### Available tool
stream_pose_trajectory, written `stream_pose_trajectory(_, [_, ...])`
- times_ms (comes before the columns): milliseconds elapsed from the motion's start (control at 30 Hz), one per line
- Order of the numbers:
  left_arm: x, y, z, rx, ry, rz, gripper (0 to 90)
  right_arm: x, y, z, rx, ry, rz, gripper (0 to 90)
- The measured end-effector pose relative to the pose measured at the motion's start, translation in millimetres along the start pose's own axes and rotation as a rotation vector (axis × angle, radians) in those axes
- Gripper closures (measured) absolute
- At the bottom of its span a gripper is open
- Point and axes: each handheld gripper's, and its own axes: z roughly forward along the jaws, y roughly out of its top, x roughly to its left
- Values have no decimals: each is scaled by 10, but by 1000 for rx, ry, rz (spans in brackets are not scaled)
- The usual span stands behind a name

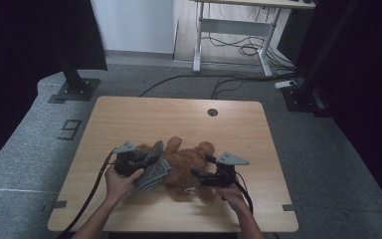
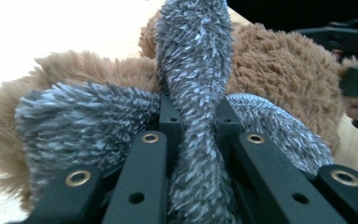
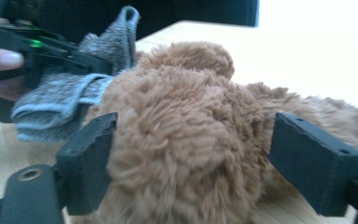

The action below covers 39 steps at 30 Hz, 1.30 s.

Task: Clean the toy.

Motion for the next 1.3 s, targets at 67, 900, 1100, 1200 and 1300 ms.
stream_pose_trajectory(67, [-3,-19,-12,-3,-4,0,786,-3,-11,166,55,21,23,124])
stream_pose_trajectory(900, [-619,895,539,75,-110,79,767,339,-239,191,95,-70,-234,423])
stream_pose_trajectory(1100, [-702,780,917,200,-102,86,761,462,-347,154,68,-124,-402,439])
stream_pose_trajectory(1200, [-661,759,876,200,-105,66,768,461,-359,149,63,-117,-403,439])
stream_pose_trajectory(1300, [-604,718,741,201,-73,86,770,442,-363,148,61,-107,-384,439])
